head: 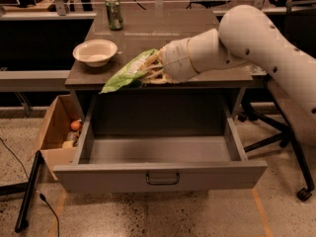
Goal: Place green rice chip bag into top drawer
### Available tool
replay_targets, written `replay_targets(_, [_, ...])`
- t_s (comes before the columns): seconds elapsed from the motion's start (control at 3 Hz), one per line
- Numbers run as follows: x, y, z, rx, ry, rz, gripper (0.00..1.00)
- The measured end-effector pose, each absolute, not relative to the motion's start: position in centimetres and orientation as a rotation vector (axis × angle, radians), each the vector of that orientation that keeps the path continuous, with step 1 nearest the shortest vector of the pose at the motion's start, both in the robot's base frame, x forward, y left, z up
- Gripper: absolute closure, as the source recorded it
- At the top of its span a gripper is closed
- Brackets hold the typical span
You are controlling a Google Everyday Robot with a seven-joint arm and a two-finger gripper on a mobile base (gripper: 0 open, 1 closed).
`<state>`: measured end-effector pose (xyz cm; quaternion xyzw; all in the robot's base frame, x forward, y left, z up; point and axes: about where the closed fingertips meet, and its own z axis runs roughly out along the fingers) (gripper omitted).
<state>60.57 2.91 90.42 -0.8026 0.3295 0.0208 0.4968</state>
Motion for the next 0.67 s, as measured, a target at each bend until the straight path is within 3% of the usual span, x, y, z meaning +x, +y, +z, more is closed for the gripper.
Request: replay_targets(0.67, [48.1,4.0,88.7,-1.97,0.885,0.25,1.0])
